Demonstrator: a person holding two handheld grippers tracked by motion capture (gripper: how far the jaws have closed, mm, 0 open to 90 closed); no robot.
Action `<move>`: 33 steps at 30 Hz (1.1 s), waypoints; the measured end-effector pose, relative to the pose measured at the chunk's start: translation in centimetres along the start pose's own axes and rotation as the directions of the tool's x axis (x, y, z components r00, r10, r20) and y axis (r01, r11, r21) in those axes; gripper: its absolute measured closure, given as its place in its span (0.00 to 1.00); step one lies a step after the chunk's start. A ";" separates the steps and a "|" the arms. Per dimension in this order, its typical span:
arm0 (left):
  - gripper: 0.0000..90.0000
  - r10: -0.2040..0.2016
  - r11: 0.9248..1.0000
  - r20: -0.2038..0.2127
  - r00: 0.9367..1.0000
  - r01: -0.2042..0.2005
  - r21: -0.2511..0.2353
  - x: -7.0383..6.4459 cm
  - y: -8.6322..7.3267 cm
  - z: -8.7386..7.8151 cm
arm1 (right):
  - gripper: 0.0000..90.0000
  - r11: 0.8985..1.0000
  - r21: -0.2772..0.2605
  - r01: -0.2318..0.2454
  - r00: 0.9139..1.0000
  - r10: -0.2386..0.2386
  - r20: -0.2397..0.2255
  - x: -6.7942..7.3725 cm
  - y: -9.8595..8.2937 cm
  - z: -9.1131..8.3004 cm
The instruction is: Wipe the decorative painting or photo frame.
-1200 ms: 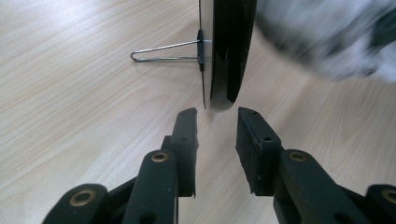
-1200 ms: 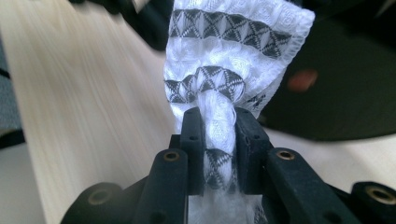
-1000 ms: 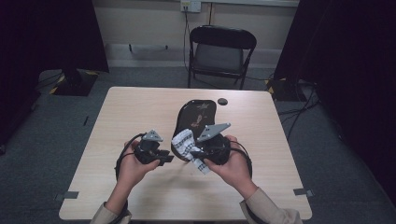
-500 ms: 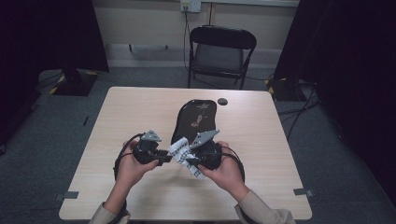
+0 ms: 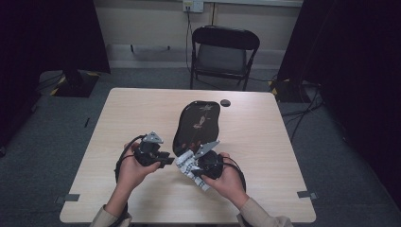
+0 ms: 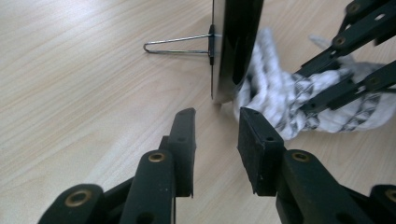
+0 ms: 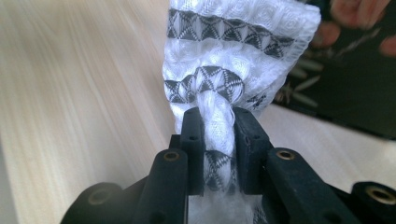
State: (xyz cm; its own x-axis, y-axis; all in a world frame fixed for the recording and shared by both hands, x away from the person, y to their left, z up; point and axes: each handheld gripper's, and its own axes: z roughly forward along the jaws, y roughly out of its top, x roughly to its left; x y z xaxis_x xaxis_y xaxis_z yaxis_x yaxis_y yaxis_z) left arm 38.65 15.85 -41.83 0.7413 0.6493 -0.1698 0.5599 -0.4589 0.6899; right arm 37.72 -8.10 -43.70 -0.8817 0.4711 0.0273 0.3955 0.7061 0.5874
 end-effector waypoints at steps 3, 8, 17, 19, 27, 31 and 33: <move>0.75 0.001 1.000 -0.001 1.000 -0.001 0.004 0.0 0.0 0.0 | 0.85 1.000 0.028 -0.013 1.000 0.013 -0.006 -0.2 -0.7 0.9; 0.75 0.001 1.000 0.001 1.000 -0.002 0.008 0.0 0.0 0.1 | 0.85 0.998 0.061 -0.010 1.000 0.011 -0.019 0.0 -1.2 2.1; 0.74 -0.005 1.000 -0.003 1.000 0.005 0.004 0.2 -0.2 -0.1 | 0.85 0.999 0.053 0.002 1.000 -0.001 -0.015 0.1 -1.1 1.3; 0.74 -0.008 1.000 -0.005 1.000 0.008 0.001 0.2 -0.2 -0.1 | 0.85 0.999 0.038 0.007 1.000 -0.006 -0.010 0.1 -0.8 0.5; 0.74 -0.016 1.000 -0.004 1.000 0.016 0.007 0.4 -0.3 -0.2 | 0.85 0.997 -0.052 0.049 0.999 -0.048 0.016 0.6 1.7 -3.6; 0.74 -0.031 1.000 -0.006 0.999 0.031 -0.002 0.5 -0.4 -0.2 | 0.85 0.993 -0.093 0.074 0.997 -0.071 0.031 1.0 3.1 -5.3; 0.74 -0.031 1.000 -0.007 0.999 0.031 -0.005 0.5 -0.4 -0.2 | 0.85 0.991 -0.103 0.083 0.996 -0.079 0.036 1.1 3.7 -5.8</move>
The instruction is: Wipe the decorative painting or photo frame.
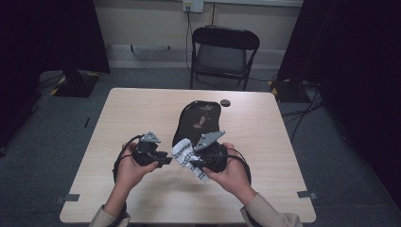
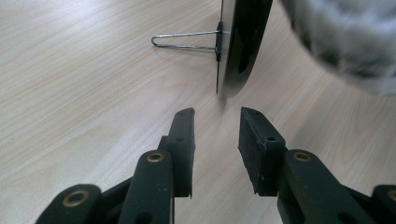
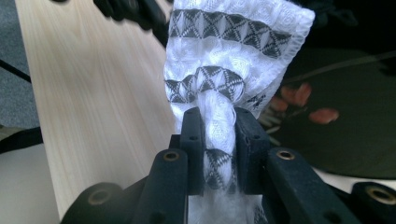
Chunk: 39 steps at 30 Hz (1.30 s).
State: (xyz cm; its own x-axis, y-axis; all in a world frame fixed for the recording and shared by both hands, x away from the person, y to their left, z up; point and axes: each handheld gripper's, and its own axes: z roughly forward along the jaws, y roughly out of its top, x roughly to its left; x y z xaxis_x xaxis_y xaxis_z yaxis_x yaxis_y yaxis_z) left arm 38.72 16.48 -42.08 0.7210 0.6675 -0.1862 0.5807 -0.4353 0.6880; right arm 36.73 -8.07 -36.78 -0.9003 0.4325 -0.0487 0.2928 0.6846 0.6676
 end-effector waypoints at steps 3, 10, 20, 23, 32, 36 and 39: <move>0.74 0.000 1.000 0.003 1.000 0.000 0.006 0.1 0.0 0.0 | 0.85 1.000 -0.005 0.005 1.000 -0.005 0.002 0.0 0.7 -0.1; 0.73 -0.002 1.000 -0.001 1.000 0.002 0.005 0.3 -0.2 -0.1 | 0.85 0.999 0.032 0.006 1.000 -0.005 -0.025 0.4 -0.5 2.1; 0.72 -0.005 1.000 -0.010 1.000 0.005 0.006 0.5 -0.3 -0.5 | 0.85 0.992 0.130 -0.011 0.997 0.022 -0.079 1.0 -3.9 6.3; 0.71 -0.010 1.000 -0.014 1.000 0.010 0.008 0.6 -0.4 -0.5 | 0.85 0.987 0.161 -0.017 0.995 0.033 -0.092 1.2 -4.8 7.5; 0.71 -0.010 1.000 -0.013 1.000 0.010 0.004 0.7 -0.4 -0.7 | 0.85 0.987 0.157 0.019 0.992 0.001 -0.128 1.7 -3.9 8.9; 0.71 -0.011 1.000 -0.016 1.000 0.011 -0.001 0.8 -0.5 -0.7 | 0.85 0.987 0.161 0.001 0.991 0.020 -0.129 1.1 -3.7 9.3; 0.71 -0.012 1.000 -0.017 1.000 0.012 -0.003 0.9 -0.6 -0.7 | 0.84 0.986 0.165 -0.003 0.992 0.024 -0.126 0.6 -3.7 9.3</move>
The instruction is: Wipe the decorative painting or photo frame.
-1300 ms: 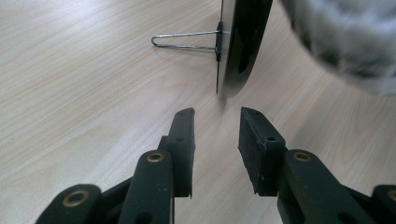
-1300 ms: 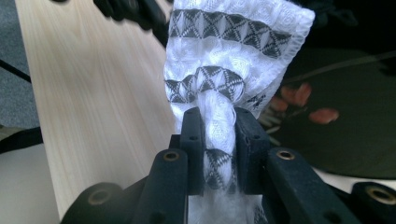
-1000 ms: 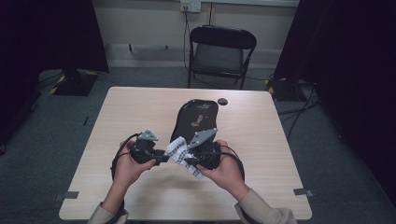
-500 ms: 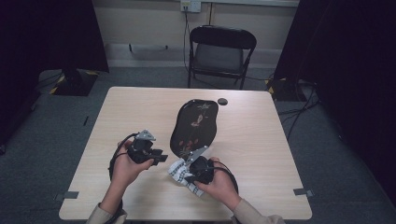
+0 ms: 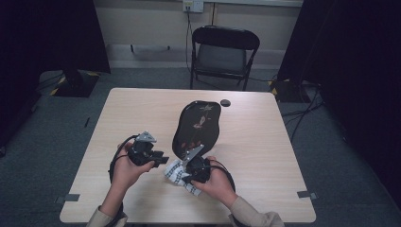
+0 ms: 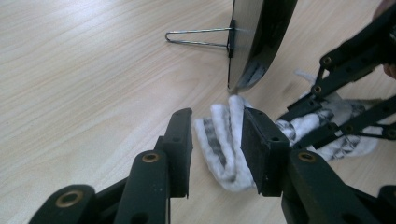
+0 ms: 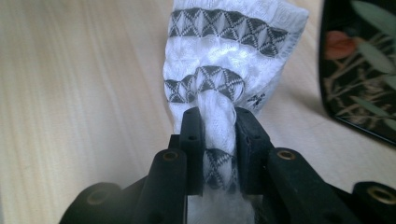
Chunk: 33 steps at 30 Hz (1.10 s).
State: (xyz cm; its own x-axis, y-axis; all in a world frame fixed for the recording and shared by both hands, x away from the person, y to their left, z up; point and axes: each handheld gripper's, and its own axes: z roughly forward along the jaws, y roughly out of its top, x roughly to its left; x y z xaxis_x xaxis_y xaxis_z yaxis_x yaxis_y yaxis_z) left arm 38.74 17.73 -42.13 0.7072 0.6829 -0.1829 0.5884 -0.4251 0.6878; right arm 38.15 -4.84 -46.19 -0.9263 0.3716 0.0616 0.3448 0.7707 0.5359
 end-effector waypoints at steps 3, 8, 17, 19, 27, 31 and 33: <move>0.71 -0.001 1.000 0.002 1.000 0.001 -0.001 0.0 0.0 -0.1 | 0.81 1.000 0.013 -0.012 1.000 0.012 0.007 -0.9 0.3 0.0; 0.70 0.002 1.000 -0.002 1.000 -0.002 -0.003 0.0 0.0 0.1 | 0.74 0.999 0.007 -0.034 0.999 0.034 0.024 -1.5 0.2 -0.1; 0.68 0.002 1.000 -0.007 1.000 -0.002 0.001 -0.2 0.1 0.1 | 0.62 0.997 -0.049 -0.054 0.997 0.057 0.050 -1.2 -0.9 -1.9; 0.68 0.001 1.000 -0.008 1.000 -0.001 0.000 -0.3 0.1 0.2 | 0.59 0.997 -0.056 -0.049 0.997 0.053 0.055 -1.1 -1.0 -2.2; 0.68 0.006 1.000 -0.009 1.000 -0.006 0.005 -0.2 0.0 0.2 | 0.60 0.999 -0.022 -0.037 0.997 0.039 0.069 -0.6 -1.7 -1.8; 0.67 0.002 1.000 -0.009 1.000 -0.002 -0.002 -0.3 0.1 0.1 | 0.69 0.998 -0.020 -0.058 0.996 0.060 0.073 -0.9 -2.2 -1.0; 0.67 0.002 1.000 -0.008 1.000 -0.002 0.000 -0.2 0.1 0.1 | 0.75 0.998 -0.015 -0.068 0.995 0.069 0.073 -0.9 -2.0 -0.8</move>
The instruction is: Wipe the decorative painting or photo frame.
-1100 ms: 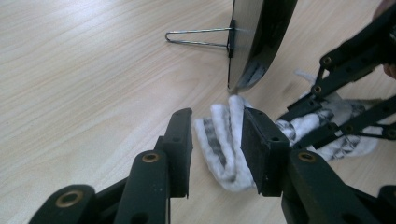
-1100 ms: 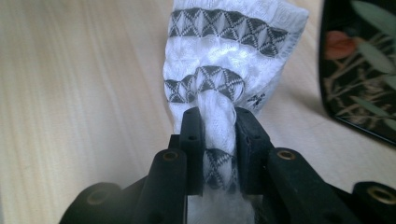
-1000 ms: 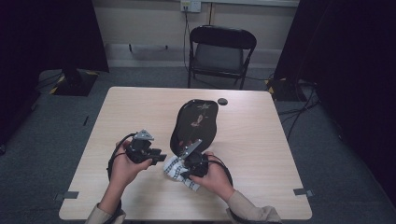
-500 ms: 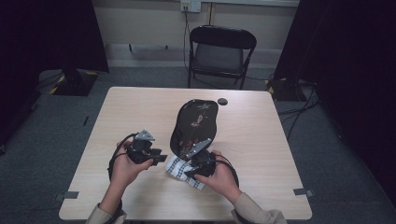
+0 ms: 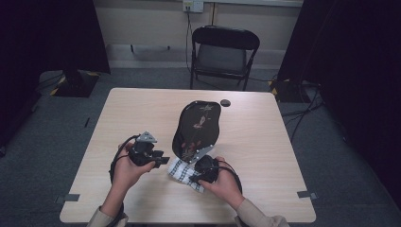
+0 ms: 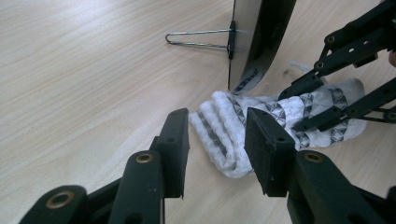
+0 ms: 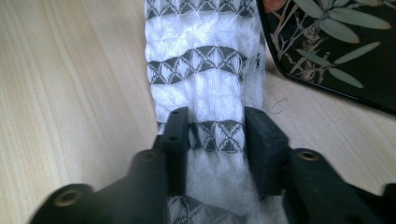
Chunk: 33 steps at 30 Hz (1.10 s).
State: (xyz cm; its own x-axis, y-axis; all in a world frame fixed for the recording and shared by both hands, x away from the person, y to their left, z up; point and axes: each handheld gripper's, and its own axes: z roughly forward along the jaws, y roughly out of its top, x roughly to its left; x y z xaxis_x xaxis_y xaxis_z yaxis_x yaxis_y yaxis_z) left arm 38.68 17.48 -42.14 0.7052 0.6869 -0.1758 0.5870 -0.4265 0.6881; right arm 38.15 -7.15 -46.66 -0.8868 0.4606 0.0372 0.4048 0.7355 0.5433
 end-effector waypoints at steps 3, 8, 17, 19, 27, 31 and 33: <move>0.66 0.000 1.000 -0.001 1.000 0.000 0.000 0.0 0.0 0.0 | 0.78 1.000 0.002 -0.006 1.000 0.006 -0.002 -0.1 0.2 0.1; 0.65 -0.006 1.000 -0.004 1.000 0.006 0.000 0.1 -0.1 0.0 | 0.87 1.000 -0.007 -0.030 0.999 0.030 0.014 -0.4 0.5 0.1; 0.64 -0.007 1.000 -0.011 1.000 0.007 -0.001 0.3 -0.3 -0.2 | 0.90 0.999 -0.014 -0.031 0.999 0.031 0.025 -0.7 1.0 -0.5; 0.64 -0.014 1.000 -0.016 1.000 0.014 0.000 0.4 -0.4 -0.3 | 0.90 1.000 -0.018 -0.025 0.999 0.026 0.025 -0.7 1.2 -0.8; 0.63 -0.019 1.000 -0.023 1.000 0.019 -0.008 0.7 -0.5 -0.5 | 0.91 0.999 -0.035 0.002 1.000 -0.001 0.025 -0.5 1.8 -2.3; 0.62 -0.023 1.000 -0.027 0.999 0.023 -0.013 0.7 -0.5 -0.5 | 0.91 0.999 -0.044 0.026 0.999 -0.025 0.023 -0.2 2.3 -3.3; 0.62 -0.022 1.000 -0.026 0.999 0.022 -0.012 0.7 -0.5 -0.6 | 0.91 0.998 -0.048 0.038 0.999 -0.037 0.024 -0.1 2.6 -3.7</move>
State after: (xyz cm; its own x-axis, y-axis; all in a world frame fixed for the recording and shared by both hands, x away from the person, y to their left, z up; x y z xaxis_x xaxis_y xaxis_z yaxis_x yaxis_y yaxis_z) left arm 38.66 18.56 -42.23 0.6812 0.7114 -0.1727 0.5975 -0.4040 0.6926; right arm 38.43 -7.11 -42.14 -0.8957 0.4446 -0.0033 0.3593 0.7281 0.5837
